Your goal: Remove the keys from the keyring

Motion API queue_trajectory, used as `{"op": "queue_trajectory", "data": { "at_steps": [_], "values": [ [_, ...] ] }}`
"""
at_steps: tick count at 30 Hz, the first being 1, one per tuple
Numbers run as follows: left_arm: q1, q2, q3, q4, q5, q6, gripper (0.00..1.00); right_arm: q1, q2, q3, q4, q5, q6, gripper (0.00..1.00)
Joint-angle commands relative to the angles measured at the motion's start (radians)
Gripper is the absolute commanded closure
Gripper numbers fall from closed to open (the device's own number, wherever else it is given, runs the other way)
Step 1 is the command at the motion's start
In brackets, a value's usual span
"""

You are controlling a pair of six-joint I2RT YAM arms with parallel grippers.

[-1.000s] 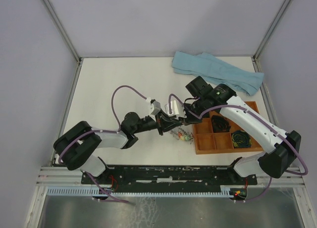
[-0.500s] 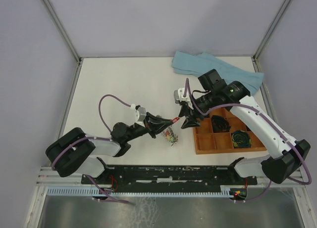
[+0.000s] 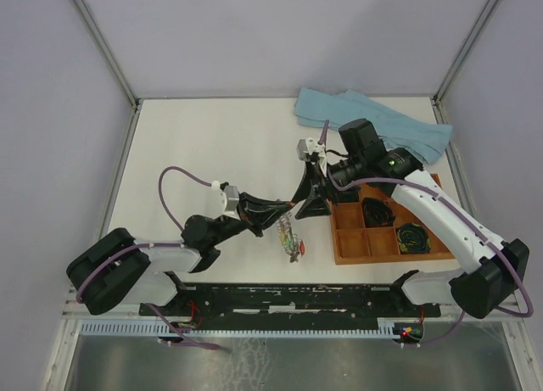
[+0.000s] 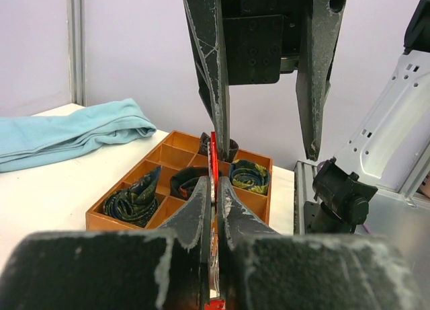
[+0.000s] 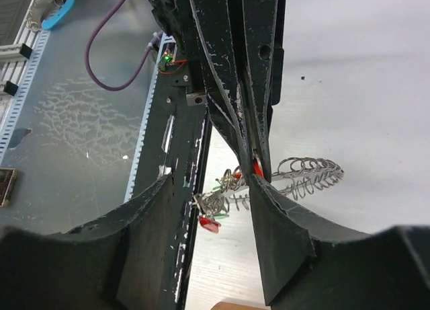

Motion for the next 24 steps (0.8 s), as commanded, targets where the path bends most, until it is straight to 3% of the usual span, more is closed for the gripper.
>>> {"op": "queue_trajectory", "data": {
  "at_steps": [1,6,11,19,24],
  "values": [
    [-0.012,-0.039,0.010,0.216,-0.013,0.026,0.97,-0.023,-0.035,-0.003,0.100,-0.059,0.076,0.43],
    [-0.013,-0.058,0.008,0.213,-0.015,0.013,0.97,-0.075,-0.054,0.011,0.089,-0.168,0.092,0.43],
    [-0.014,-0.059,0.012,0.213,-0.018,-0.009,0.97,-0.107,-0.071,0.007,0.080,-0.157,0.087,0.43],
    [-0.016,-0.064,0.024,0.214,-0.010,-0.039,0.97,-0.108,-0.049,-0.117,0.358,-0.136,0.331,0.49],
    [-0.017,-0.066,0.028,0.214,-0.014,-0.048,0.97,-0.102,-0.033,-0.138,0.387,-0.148,0.350,0.51]
  ]
}}
